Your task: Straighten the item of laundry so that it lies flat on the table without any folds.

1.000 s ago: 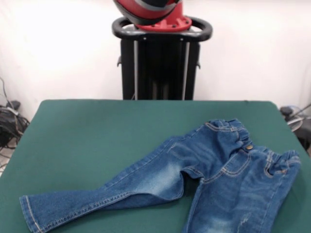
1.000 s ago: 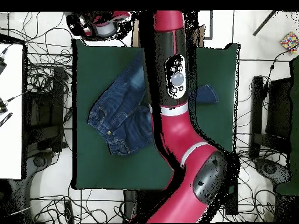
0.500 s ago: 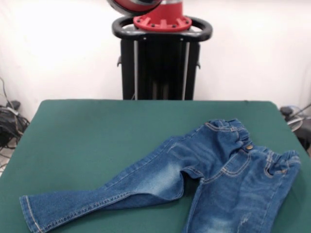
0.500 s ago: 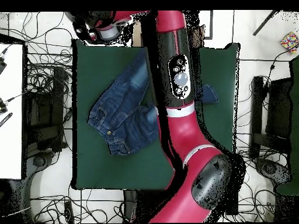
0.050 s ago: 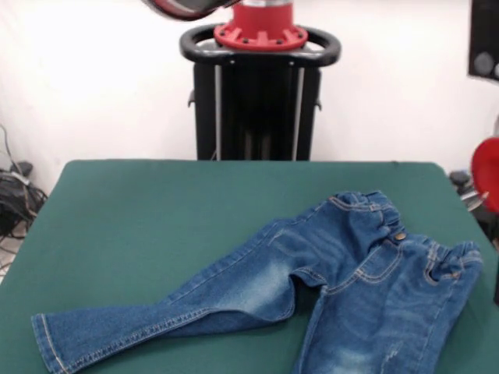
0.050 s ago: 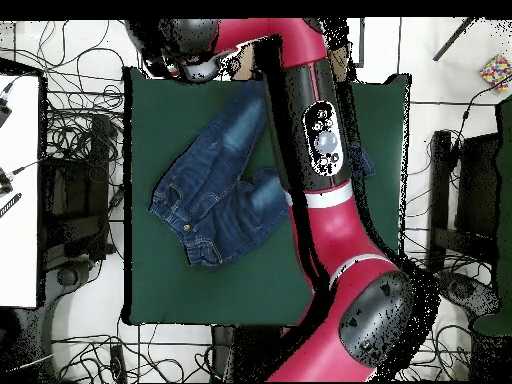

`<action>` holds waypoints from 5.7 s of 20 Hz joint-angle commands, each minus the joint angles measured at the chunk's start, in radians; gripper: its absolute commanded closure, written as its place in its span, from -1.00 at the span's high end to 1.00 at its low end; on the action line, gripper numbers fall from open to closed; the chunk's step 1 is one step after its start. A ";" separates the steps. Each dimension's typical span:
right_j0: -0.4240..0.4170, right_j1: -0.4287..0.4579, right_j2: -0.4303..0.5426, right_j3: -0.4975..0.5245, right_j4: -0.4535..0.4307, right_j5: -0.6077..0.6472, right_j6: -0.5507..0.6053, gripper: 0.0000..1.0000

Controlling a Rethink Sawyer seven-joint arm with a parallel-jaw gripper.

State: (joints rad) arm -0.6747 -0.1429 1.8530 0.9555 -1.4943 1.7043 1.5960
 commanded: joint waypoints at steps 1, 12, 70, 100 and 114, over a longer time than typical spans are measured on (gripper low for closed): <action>-0.041 -0.008 -0.312 0.068 0.040 -0.140 0.138 1.00; -0.092 -0.027 -0.470 0.186 0.149 -0.304 0.162 1.00; 0.078 -0.420 -0.937 0.387 0.685 -0.492 0.239 1.00; 0.213 -0.487 -1.193 0.633 0.838 -0.815 0.361 1.00; 0.275 -0.473 -1.315 0.695 0.904 -0.944 0.325 1.00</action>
State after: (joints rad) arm -0.4170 -0.6345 0.6584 1.5771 -0.6296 0.8073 1.6549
